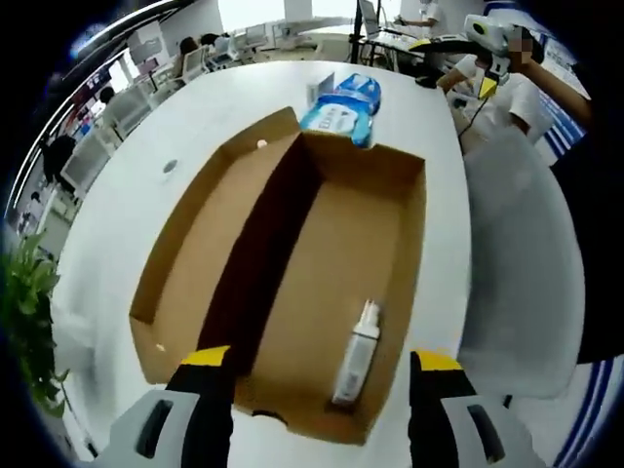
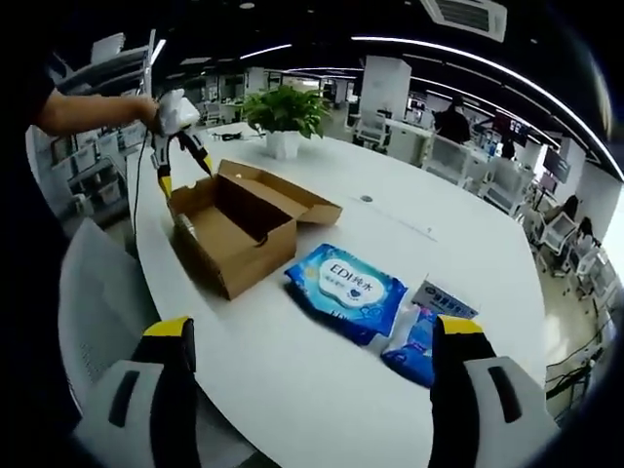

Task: Operate the shoe box by opening the lid, removing the specified soft item, and placing it in the target area until the item is outside and the box remains undamaged.

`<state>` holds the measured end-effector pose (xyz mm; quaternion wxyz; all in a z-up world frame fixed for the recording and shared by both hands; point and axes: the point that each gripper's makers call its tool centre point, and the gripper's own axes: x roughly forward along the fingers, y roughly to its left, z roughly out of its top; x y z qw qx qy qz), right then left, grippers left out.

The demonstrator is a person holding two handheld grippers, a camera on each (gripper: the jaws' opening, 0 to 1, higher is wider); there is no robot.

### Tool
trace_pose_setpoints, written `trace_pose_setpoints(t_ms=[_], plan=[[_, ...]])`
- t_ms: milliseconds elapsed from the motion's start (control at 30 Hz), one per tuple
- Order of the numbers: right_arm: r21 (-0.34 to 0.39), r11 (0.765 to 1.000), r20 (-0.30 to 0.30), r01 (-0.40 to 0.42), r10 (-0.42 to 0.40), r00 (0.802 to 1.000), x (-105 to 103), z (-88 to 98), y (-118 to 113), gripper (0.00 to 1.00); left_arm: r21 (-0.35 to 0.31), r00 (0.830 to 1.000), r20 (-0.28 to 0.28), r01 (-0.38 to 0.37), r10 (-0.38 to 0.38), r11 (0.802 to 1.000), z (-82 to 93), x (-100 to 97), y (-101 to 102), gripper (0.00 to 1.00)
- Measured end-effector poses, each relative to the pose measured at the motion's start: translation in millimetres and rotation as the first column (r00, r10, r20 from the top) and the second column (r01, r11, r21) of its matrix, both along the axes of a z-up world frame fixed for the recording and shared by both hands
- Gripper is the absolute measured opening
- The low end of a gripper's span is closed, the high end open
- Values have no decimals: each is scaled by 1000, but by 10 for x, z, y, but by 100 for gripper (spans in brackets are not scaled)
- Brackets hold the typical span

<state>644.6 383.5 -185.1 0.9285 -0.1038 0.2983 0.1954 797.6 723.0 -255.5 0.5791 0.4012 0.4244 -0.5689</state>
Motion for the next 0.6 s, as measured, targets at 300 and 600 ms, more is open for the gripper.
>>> trace_pose_setpoints(t_ms=[300,600], plan=[[3,1000,-21,15,-15,1000,-90,-56,-44,96,50,998,-19,65,-65,997,-76,-36,-114,69],[-2,999,-42,42,-42,998,-102,-102,-186,96,132,983,-62,179,-172,975,-242,-135,-131,66]])
